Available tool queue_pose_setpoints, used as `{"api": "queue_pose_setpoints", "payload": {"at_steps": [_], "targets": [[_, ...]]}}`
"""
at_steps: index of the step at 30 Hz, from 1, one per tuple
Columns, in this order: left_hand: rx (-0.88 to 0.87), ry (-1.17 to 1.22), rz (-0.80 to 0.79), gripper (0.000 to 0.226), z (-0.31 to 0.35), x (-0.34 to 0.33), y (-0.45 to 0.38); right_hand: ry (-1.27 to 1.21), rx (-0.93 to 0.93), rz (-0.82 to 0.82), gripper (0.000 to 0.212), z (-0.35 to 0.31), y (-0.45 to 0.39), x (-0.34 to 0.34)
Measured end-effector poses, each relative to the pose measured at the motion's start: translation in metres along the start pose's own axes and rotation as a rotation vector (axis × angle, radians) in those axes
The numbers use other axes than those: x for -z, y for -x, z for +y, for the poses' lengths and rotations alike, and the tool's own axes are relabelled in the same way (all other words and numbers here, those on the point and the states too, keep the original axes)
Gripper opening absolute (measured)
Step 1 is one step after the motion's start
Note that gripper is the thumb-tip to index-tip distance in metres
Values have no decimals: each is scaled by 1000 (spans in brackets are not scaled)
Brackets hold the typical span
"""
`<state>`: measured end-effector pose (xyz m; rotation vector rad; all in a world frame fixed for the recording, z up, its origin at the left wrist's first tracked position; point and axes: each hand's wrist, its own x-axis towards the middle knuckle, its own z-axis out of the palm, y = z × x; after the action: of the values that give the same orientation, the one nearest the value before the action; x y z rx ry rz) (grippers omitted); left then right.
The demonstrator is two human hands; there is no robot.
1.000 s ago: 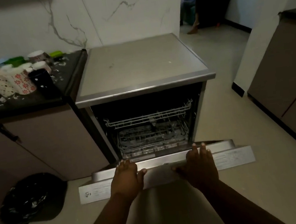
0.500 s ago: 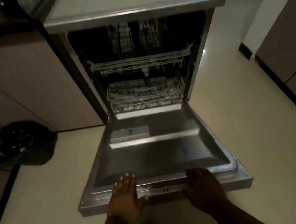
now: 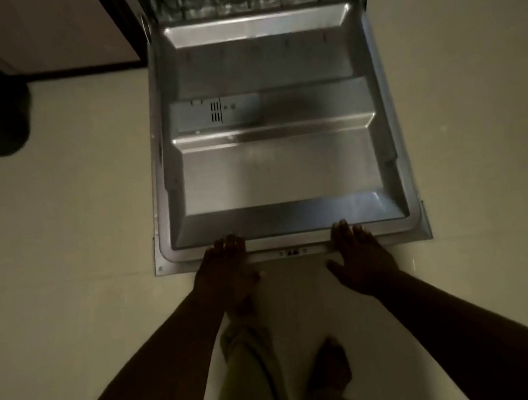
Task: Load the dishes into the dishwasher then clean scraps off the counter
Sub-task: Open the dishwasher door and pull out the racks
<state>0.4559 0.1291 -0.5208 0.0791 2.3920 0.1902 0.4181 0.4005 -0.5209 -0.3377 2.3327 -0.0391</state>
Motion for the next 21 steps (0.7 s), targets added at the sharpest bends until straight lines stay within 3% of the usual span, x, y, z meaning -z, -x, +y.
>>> {"api": "queue_pose_setpoints", "payload": {"at_steps": [13, 17, 21], "targets": [[9, -43, -210, 87, -18, -29, -67, -55, -117, -344, 83, -3, -81, -11], [4, -47, -241, 89, -20, -24, -68, -2, -197, -363, 94, -14, -88, -5], [1, -107, -290, 80, -24, 5, -53, -101, -211, -381, 84, -13, -70, 17]]}}
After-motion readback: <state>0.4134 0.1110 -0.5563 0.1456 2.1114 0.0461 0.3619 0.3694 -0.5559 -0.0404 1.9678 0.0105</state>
